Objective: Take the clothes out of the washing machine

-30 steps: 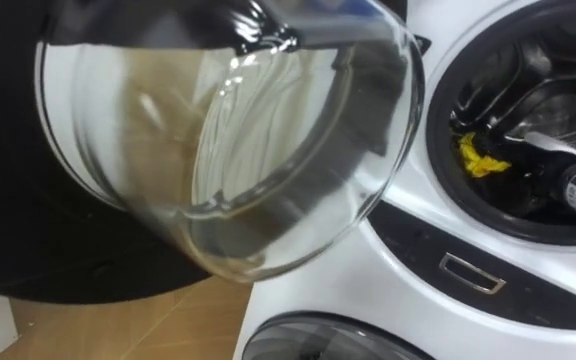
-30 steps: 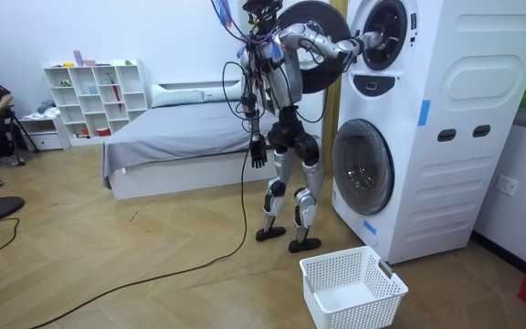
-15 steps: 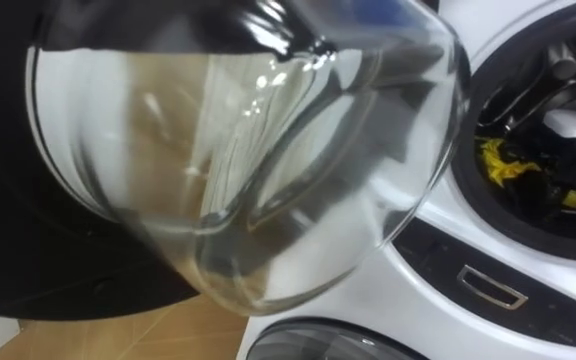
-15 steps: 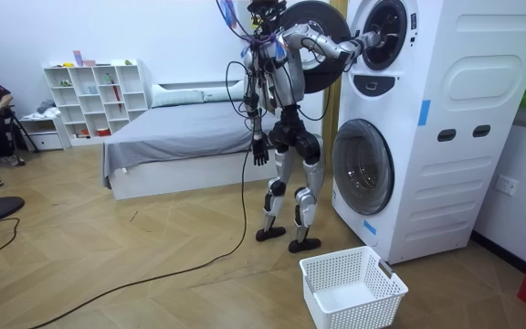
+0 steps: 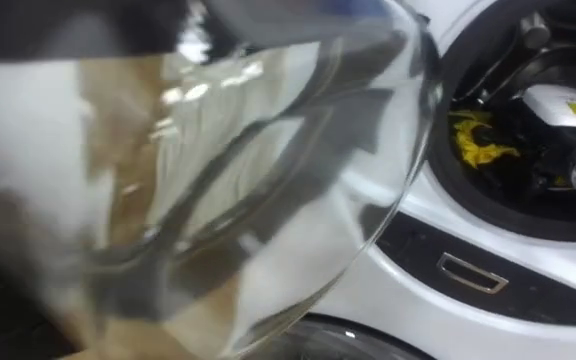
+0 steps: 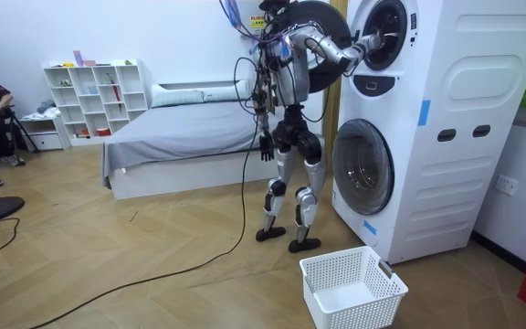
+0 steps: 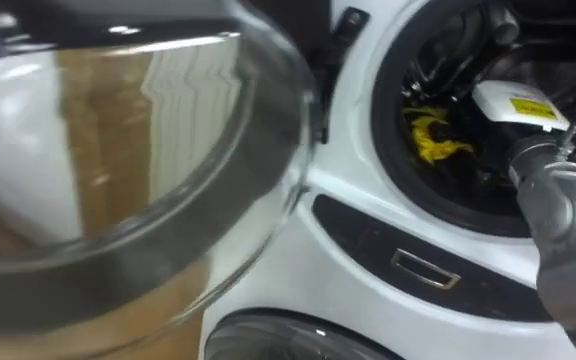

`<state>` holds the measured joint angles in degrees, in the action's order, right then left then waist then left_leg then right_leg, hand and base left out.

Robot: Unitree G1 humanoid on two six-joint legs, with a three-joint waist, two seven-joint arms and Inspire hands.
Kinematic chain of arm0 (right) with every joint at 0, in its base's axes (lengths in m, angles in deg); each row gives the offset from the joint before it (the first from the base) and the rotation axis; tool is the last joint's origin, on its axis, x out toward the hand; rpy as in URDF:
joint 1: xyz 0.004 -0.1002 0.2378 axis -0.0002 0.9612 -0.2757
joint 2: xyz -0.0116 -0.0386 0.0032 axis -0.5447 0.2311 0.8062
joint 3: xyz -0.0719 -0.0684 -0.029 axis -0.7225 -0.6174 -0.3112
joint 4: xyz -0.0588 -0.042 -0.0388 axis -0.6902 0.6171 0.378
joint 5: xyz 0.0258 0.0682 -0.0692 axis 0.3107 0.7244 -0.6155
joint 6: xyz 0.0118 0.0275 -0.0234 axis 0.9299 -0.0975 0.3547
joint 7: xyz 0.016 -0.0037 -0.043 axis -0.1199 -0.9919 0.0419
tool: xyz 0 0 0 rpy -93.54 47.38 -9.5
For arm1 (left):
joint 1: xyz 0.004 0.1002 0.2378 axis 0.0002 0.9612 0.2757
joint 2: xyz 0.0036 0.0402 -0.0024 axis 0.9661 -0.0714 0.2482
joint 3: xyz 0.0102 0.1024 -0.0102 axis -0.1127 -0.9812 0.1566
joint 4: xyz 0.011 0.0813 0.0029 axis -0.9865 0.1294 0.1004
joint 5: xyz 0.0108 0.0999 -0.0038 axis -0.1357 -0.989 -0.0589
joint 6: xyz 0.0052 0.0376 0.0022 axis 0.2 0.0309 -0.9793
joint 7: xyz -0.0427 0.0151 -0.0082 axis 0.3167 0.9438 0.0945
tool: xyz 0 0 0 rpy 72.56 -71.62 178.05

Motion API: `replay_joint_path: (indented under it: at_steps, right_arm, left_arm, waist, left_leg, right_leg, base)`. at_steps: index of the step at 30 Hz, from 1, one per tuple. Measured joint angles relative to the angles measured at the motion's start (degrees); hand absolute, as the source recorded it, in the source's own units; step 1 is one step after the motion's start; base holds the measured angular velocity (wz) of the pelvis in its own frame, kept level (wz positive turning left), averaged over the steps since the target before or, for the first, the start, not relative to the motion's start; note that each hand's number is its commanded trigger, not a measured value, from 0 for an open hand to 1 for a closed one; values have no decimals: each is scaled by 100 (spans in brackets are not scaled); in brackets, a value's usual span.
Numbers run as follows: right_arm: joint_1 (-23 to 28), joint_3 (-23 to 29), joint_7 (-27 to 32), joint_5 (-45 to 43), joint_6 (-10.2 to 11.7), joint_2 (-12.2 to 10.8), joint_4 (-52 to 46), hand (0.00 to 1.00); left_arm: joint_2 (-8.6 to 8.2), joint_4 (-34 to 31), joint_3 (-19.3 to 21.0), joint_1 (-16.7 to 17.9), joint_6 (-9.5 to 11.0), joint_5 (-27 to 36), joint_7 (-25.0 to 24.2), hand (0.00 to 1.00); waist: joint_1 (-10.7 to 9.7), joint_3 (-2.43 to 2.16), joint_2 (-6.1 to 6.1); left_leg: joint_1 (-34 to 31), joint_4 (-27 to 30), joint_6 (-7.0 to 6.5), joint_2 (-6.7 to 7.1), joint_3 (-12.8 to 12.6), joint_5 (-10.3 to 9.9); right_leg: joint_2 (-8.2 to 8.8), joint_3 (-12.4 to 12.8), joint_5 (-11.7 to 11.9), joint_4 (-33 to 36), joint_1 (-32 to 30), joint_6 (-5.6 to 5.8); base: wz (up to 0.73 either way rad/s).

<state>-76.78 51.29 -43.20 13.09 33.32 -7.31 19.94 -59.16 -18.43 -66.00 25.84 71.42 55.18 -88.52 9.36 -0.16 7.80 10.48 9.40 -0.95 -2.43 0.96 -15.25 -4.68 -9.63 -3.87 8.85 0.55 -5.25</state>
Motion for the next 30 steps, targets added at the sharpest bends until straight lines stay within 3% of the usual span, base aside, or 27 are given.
replay_joint_path:
  at_steps: [4,7,10,12,15,18,24,28,30]
  right_arm:
    - [326,186,18,134,217,-16,-946,100]
    - [589,338,90,512,457,-152,-1598,100]
    - [1046,602,135,681,672,-422,-2029,100]
    - [1343,760,135,748,808,-598,-2303,100]
    - [1554,873,138,1110,1073,-730,-2586,100]
    - [1765,1139,138,1460,1335,-765,-2753,100]
    - [2133,1720,146,1937,1744,-960,-2888,100]
    - [2162,2006,161,2395,1975,-974,-2954,100]
    - [2414,2199,249,2623,2150,-980,-2994,100]
  left_arm:
    - [-118,79,4,147,202,42,161,0]
    - [-227,81,10,264,317,110,299,0]
    - [-306,121,80,264,480,115,377,0]
    - [-317,194,80,287,552,133,428,0]
    - [-375,289,94,400,627,209,468,0]
    - [-458,286,163,505,682,209,509,0]
    - [-577,312,509,608,803,207,510,0]
    - [-672,469,630,645,882,216,520,0]
    - [-710,504,751,694,900,213,548,0]
  waist:
    - [-219,-26,-123]
    - [-491,2,-190]
    - [-548,0,-177]
    - [-634,-11,-147]
    - [-758,-10,-133]
    - [-863,-10,-135]
    - [-951,-13,-175]
    - [-1067,-20,-248]
    - [-1070,-26,-258]
  left_leg:
    - [13,22,1,-17,-277,3]
    - [35,16,3,-37,-345,4]
    - [75,-2,4,-83,-562,3]
    - [83,-9,4,-81,-574,2]
    - [104,-6,6,-84,-684,2]
    - [72,-8,30,-82,-894,-13]
    - [77,14,38,-96,-1069,-18]
    - [106,8,38,-99,-1221,-18]
    - [119,8,38,-107,-1271,-18]
  right_leg:
    - [-31,135,-34,-5,-36,-2]
    - [-57,206,-47,-22,-37,-8]
    - [-110,342,-51,-31,-46,-12]
    - [-120,356,-63,-33,-44,-19]
    - [-155,495,-64,-22,-72,-21]
    - [-181,588,-63,-6,-152,-22]
    - [-195,657,-55,1,-160,-32]
    - [-208,723,-52,15,-158,-30]
    - [-229,775,-43,10,-156,-32]
  base:
    - [-22]
    - [-15]
    - [-21]
    - [-12]
    - [-19]
    - [-17]
    - [-6]
    - [-1]
    - [-9]
